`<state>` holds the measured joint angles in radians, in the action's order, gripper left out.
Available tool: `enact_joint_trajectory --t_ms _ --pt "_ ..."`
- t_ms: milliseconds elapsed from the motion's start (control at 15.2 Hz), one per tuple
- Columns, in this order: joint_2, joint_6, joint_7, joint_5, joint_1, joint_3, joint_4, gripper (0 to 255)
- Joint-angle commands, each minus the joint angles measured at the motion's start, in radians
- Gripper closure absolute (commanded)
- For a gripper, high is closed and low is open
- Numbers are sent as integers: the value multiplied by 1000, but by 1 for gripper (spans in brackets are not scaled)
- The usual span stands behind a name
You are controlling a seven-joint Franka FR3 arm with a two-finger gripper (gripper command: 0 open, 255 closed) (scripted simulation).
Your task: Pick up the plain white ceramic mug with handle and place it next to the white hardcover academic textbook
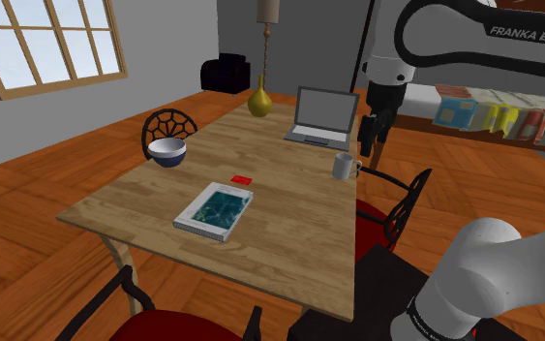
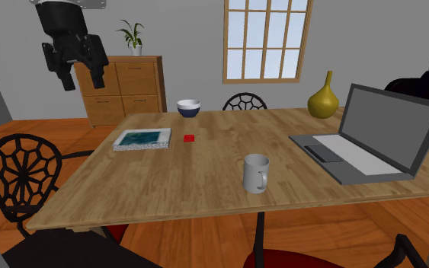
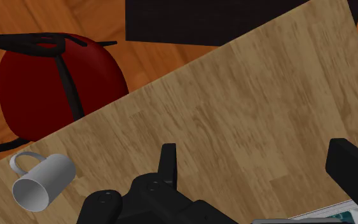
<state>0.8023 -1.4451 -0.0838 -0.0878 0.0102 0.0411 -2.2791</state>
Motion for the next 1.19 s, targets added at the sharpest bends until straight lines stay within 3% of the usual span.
enact_joint_trajectory --t_ms 0,594,1122 --pt "0 0 0 0 0 0 0 0" --pt "-161 -250 -129 -72 45 -158 -48 0" --pt "-381 -457 -250 -79 70 -292 0 0"
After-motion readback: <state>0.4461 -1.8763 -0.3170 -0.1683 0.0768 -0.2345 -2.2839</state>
